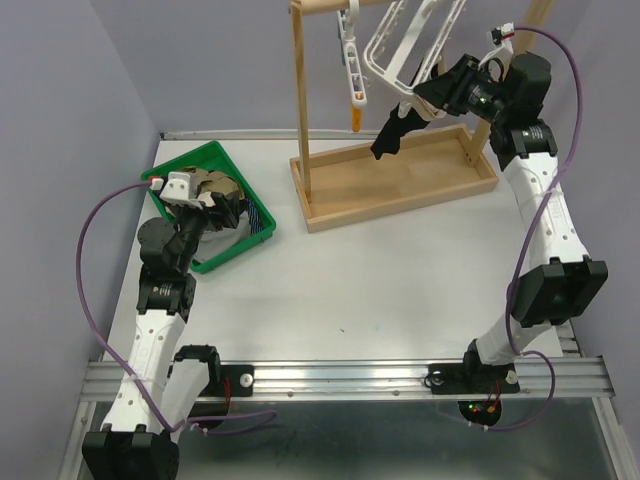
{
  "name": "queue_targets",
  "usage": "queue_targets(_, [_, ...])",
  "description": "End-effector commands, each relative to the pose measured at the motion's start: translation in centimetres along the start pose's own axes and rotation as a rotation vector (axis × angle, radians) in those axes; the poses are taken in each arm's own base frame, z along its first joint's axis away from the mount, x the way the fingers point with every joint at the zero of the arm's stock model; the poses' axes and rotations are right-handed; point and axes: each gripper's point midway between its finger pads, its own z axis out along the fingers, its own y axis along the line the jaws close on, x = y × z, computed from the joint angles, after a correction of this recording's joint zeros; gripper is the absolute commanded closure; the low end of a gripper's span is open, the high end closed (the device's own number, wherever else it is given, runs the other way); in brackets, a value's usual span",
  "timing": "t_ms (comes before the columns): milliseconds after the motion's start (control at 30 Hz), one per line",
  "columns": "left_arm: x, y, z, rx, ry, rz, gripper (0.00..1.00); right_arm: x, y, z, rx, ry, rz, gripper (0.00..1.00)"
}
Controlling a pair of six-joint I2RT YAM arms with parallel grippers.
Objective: Remove the underwear clipped to the hanger
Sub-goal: Remove the underwear from the hanger.
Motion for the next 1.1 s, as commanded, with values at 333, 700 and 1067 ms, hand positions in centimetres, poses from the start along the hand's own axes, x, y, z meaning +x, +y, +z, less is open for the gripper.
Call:
queue_targets(333, [-0.7,-0.1,0.4,0.008,-0.022,0.019,0.01,-1.7,4.1,2.5,-0.117,-0.040,-0.101,0.58])
queue_targets(700, [-0.4,-0.3,0.5,0.019,-0.011,0.020,0.01,-2.2,5.6,1.3,-0.138,-0.061,-0.190,0.48])
queue_targets(1067, [-0.6,-1.0,0.4,0.061,-0.021,0.016,0.01,-1.5,6.6,-1.3,-0.145,-0.053,-0.340,0.32])
